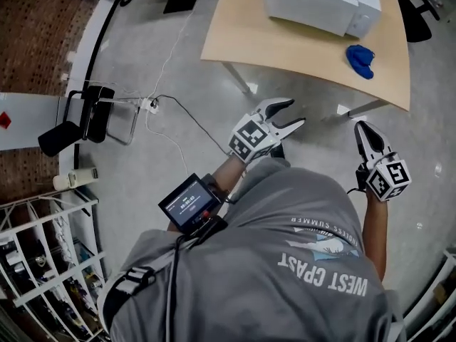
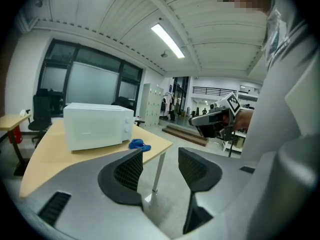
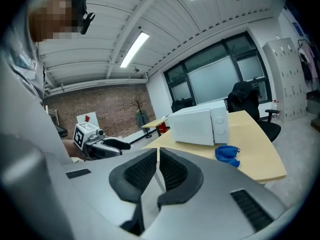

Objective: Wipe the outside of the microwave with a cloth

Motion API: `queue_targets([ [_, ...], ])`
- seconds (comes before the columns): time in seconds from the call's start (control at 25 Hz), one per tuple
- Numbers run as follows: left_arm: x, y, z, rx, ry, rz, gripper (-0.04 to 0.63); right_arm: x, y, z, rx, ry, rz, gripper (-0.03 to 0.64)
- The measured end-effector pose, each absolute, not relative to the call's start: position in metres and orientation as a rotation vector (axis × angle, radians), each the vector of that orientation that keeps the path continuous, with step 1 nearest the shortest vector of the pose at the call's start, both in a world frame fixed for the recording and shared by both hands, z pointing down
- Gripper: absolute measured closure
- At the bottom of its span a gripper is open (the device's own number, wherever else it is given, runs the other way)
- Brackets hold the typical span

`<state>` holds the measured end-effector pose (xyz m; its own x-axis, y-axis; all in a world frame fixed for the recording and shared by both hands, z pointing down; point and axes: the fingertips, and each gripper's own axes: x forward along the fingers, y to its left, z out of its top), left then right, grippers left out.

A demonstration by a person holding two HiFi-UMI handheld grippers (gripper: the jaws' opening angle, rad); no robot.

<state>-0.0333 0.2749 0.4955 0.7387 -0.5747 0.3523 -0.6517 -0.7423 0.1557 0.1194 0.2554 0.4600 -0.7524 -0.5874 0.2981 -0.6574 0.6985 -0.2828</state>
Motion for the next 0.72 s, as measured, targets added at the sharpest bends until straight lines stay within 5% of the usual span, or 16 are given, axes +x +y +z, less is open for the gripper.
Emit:
queue_targets([
  [0.4, -0.053, 0.215, 0.488, 2.715, -0.911, 0.404, 0.359, 0.096, 0.194, 0.466, 1.048, -2.675, 0.516, 0.589],
  [0.72, -0.065, 0.073, 0.514, 2.608, -1.059, 0.430, 0.359, 0.126, 0.005, 0.562, 0.963, -2.460, 0.390, 0.589],
])
